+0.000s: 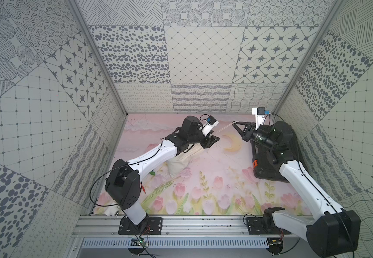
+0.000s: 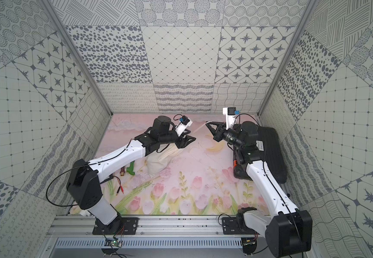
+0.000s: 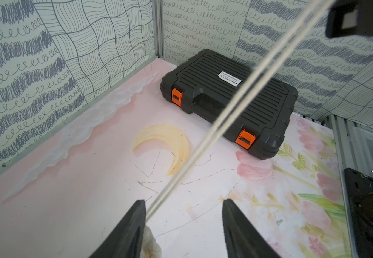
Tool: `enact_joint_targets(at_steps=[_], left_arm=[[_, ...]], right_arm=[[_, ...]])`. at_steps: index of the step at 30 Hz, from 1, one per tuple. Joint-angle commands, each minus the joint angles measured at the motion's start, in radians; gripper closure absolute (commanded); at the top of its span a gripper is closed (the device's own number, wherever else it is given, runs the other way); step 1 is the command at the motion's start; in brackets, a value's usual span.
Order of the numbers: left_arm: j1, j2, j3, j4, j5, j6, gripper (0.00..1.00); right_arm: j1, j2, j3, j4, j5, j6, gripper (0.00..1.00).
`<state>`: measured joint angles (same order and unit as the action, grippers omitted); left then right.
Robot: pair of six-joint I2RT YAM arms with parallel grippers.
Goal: Close the soil bag
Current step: Frap the soil bag at the center of the board.
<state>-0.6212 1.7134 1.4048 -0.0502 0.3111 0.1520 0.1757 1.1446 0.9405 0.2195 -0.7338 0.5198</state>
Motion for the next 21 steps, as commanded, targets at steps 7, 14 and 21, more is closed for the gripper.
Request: enact_joint_targets(at_steps=[7, 14, 21], left_arm=[[0.029, 0.134, 0.134, -0.052, 0.041, 0.036, 0.55], [0.028, 0.162, 0.120, -0.127, 0.089, 0.048, 0.93], [0.028, 0.137, -0.008, -0.224, 0.050, 0.091, 1.00]], right_arm=[[0.004, -0.023, 0.040, 0.027, -0.015, -0.017, 1.00], [0.004, -0.016, 0.071, 0.012, -0.005, -0.029, 1.00], [-0.021, 0.002, 0.163, -0.031, 0.008, -0.059, 1.00]])
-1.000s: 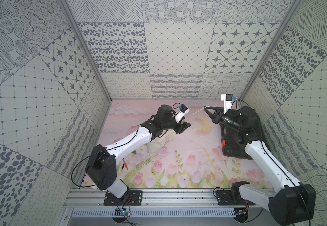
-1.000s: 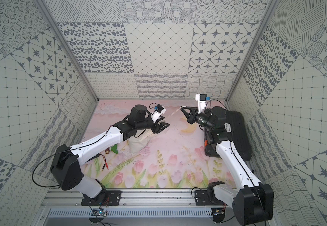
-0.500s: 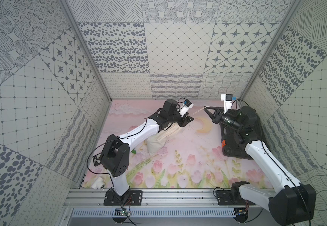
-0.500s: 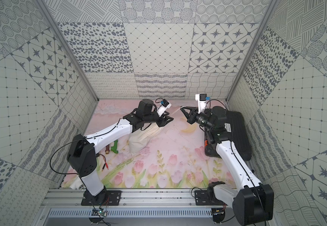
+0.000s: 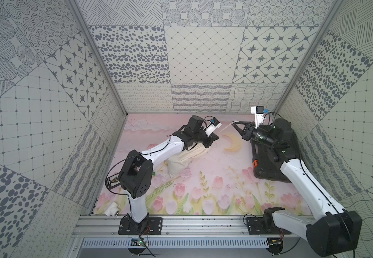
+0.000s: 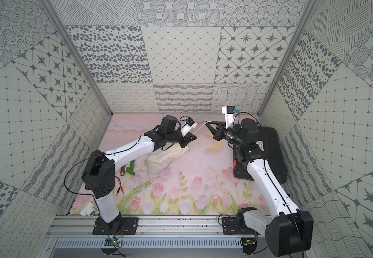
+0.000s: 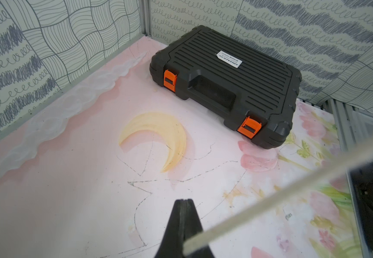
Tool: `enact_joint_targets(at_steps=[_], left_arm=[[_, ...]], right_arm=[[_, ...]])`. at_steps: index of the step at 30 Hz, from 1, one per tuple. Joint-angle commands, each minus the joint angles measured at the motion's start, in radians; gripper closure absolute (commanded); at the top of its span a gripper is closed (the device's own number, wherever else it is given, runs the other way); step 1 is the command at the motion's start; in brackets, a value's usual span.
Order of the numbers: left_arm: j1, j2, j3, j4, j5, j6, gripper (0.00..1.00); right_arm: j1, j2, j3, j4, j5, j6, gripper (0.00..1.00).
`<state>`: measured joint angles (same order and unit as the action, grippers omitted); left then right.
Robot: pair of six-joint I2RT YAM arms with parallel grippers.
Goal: Close the soil bag
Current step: Frap the soil bag at the center of the board.
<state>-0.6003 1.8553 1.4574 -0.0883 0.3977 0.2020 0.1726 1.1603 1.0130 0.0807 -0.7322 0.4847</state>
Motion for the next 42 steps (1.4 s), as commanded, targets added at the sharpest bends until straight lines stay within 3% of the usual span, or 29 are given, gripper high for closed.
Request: enact_joint_targets(at_steps=[1, 8, 18, 25, 30, 34, 42], left_arm=[[0.003, -0.012, -0.085, -0.213, -0.043, 0.048, 1.00], [-0.083, -0.041, -0.221, -0.294, -0.126, 0.061, 1.00], [-0.175, -0.038, -0.339, -0.300, -0.198, 0.026, 0.95], [-0.184, -0.022, -0.319, -0.403, -0.308, 0.038, 0.92], [-0.185, -0.005, -0.289, -0.496, -0.353, 0.054, 0.97], [-0.211, 0.028, -0.264, -0.578, -0.362, 0.070, 0.98], [-0.277, 0.083, -0.280, -0.645, -0.484, 0.037, 0.99]], right_arm=[[-0.028, -0.003, 0.114, 0.104, 0.006, -0.023, 1.00], [-0.061, 0.042, 0.212, 0.098, 0.036, -0.016, 1.00], [-0.122, 0.071, 0.179, 0.121, 0.120, 0.031, 1.00], [-0.171, 0.091, 0.134, 0.187, 0.103, 0.091, 1.00], [-0.191, 0.095, 0.130, 0.190, 0.096, 0.094, 1.00], [-0.209, 0.111, 0.151, 0.189, 0.097, 0.095, 1.00], [-0.256, 0.171, 0.252, 0.188, 0.106, 0.104, 1.00]])
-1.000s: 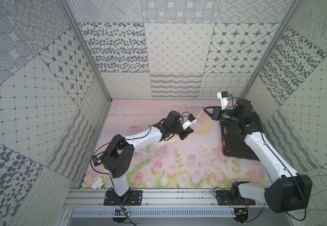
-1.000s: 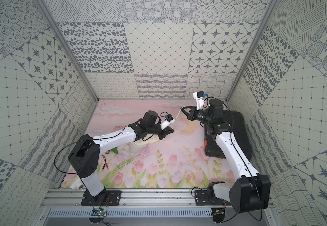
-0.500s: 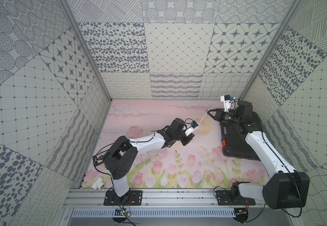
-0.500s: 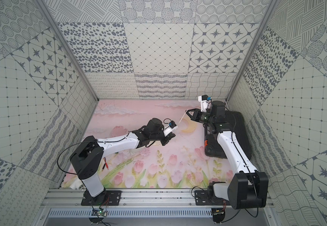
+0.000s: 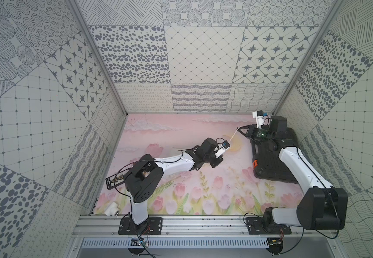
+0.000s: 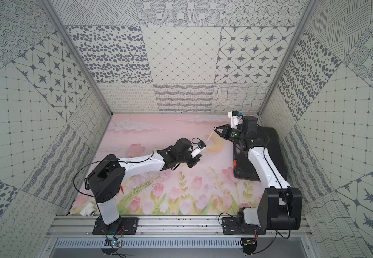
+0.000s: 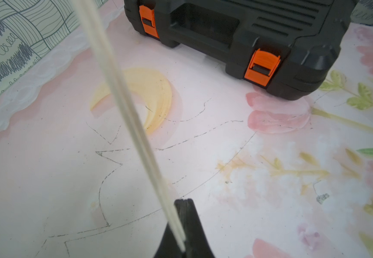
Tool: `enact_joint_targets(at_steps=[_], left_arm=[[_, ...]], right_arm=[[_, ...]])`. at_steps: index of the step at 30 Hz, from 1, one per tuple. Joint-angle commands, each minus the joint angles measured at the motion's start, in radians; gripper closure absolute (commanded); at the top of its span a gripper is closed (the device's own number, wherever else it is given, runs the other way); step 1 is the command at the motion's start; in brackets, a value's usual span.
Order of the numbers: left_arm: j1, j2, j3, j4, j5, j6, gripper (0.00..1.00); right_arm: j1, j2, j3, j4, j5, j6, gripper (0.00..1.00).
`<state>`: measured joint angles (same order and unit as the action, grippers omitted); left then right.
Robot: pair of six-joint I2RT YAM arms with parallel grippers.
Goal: Close the soil bag
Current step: Frap the soil bag at the center of the board.
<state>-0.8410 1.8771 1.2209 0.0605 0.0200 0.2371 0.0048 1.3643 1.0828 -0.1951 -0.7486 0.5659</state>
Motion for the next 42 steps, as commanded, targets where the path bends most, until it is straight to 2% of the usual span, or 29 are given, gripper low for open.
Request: enact_joint_targets(at_steps=[1, 12, 20, 27, 35, 42], left_arm=[[-0.041, 0.068, -0.046, -0.802, -0.121, -0.001, 0.99], [-0.056, 0.094, -0.063, -0.855, -0.191, -0.016, 0.93], [-0.058, 0.093, -0.061, -0.878, -0.189, -0.017, 0.85], [-0.058, 0.122, -0.068, -0.884, -0.217, -0.021, 0.85], [-0.036, 0.075, -0.116, -0.871, -0.299, -0.036, 0.84], [-0.011, 0.067, -0.138, -0.864, -0.313, -0.051, 0.81]], right_arm=[[-0.092, -0.027, 0.192, 0.461, 0.128, 0.017, 1.00], [-0.175, 0.033, 0.246, 0.455, 0.143, 0.035, 1.00], [-0.180, 0.069, 0.258, 0.473, 0.137, 0.046, 1.00], [-0.181, 0.079, 0.264, 0.482, 0.129, 0.057, 1.00], [-0.182, 0.044, 0.169, 0.469, 0.105, 0.036, 1.00], [-0.189, 0.063, 0.227, 0.401, 0.081, -0.004, 1.00]])
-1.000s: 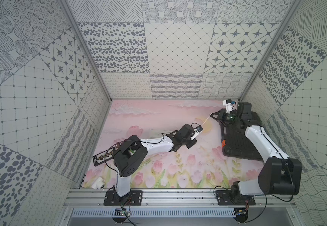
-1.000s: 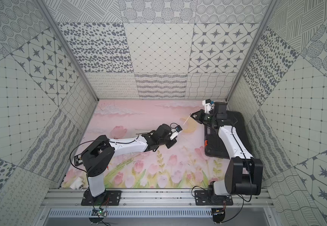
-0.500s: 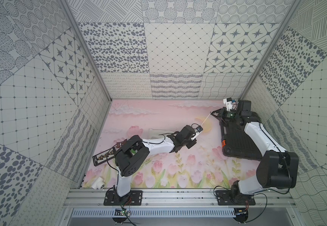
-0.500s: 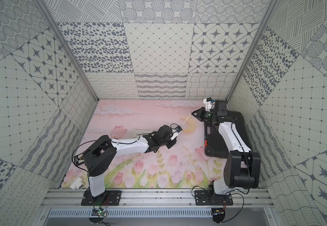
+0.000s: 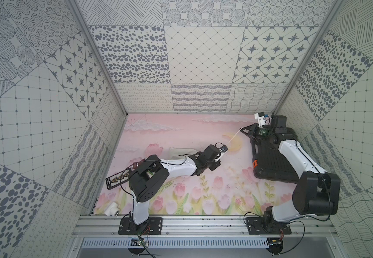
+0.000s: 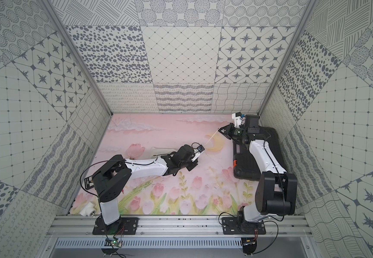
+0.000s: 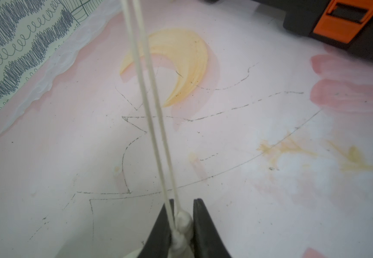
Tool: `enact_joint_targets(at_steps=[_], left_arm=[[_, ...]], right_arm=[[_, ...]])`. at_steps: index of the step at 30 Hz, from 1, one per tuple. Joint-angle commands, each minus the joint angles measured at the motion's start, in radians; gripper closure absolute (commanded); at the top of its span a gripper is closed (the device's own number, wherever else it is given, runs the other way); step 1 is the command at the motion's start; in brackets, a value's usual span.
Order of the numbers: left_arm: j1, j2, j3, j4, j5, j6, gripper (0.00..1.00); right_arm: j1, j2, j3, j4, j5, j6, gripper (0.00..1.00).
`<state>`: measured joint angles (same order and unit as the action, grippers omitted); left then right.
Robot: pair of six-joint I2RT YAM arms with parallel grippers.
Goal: Close the soil bag
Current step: Frap the soil bag at the center of the board, then place the soil bag at the center of the board.
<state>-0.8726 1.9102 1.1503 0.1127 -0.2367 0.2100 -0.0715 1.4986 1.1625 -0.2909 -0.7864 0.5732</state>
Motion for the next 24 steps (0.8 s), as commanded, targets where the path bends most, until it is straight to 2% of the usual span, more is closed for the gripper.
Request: enact_joint_targets(at_steps=[1, 6, 13, 19, 21, 24], left_arm=[[0.025, 0.031, -0.072, -0.914, -0.061, -0.028, 0.81], [0.030, -0.042, -0.084, -0.860, -0.053, -0.018, 0.82], [0.038, -0.173, -0.119, -0.783, 0.013, 0.009, 0.81], [0.030, -0.182, -0.124, -0.775, 0.049, 0.012, 0.74], [0.026, -0.191, -0.125, -0.768, 0.044, 0.010, 0.69], [0.024, -0.247, -0.135, -0.725, 0.036, 0.004, 0.49]], right_arm=[[-0.112, -0.068, 0.154, 0.483, 0.114, -0.020, 1.00], [-0.084, -0.093, 0.093, 0.473, 0.075, -0.027, 1.00], [0.055, -0.180, -0.163, 0.473, 0.128, -0.052, 1.00], [0.132, -0.191, -0.376, 0.471, 0.152, -0.073, 0.99], [0.153, -0.195, -0.407, 0.438, 0.160, -0.115, 0.92], [0.159, -0.222, -0.440, 0.415, 0.174, -0.138, 0.69]])
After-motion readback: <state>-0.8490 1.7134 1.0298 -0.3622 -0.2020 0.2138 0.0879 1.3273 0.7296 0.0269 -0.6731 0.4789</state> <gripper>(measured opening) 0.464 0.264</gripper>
